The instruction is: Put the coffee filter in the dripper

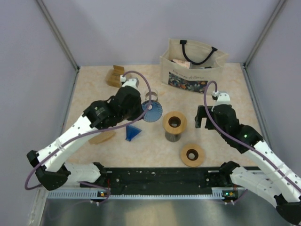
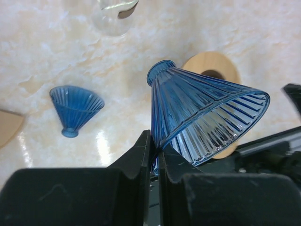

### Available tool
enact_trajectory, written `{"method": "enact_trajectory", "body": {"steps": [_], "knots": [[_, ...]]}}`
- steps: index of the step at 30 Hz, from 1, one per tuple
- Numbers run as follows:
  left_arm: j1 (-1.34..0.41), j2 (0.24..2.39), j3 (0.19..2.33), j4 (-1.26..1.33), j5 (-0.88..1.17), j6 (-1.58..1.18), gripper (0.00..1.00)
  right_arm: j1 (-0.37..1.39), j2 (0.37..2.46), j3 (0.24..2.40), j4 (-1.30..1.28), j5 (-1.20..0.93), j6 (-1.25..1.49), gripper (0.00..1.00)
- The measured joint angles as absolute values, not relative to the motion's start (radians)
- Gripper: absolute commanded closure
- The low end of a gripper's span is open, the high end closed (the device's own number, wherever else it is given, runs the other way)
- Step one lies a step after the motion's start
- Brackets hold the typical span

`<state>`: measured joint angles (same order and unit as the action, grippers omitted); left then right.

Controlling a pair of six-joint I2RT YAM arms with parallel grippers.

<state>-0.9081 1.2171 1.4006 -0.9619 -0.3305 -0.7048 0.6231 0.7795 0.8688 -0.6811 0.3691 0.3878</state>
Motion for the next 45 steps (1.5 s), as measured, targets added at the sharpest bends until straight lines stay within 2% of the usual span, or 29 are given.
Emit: {"method": "enact_trajectory", "body": {"steps": [5, 10, 16, 32, 45], "knots": [[-0.813, 1.312, 1.612, -1.044, -0.113, -0.72, 1.0, 0.623, 0.777, 0.857, -0.683, 0.379, 0.402, 0.03], [-0.754, 1.45, 1.719, -1.079, 0.168, -0.744, 1.0, 0.623, 0.792, 0.857, -0.686, 0.379, 0.415, 0.03], [-0.746, 1.583, 1.792, -1.145, 0.295, -0.751, 1.0, 0.623, 0.791, 0.857, -0.692, 0.383, 0.42, 0.03], [-0.732, 1.755, 1.872, -1.198, 0.384, -0.688, 1.0, 0.623, 0.786, 0.838, -0.699, 0.387, 0.422, 0.02], [-0.705, 1.795, 1.872, -1.206, 0.415, -0.667, 1.0, 0.623, 0.766, 0.829, -0.699, 0.4, 0.424, 0.02]]}}
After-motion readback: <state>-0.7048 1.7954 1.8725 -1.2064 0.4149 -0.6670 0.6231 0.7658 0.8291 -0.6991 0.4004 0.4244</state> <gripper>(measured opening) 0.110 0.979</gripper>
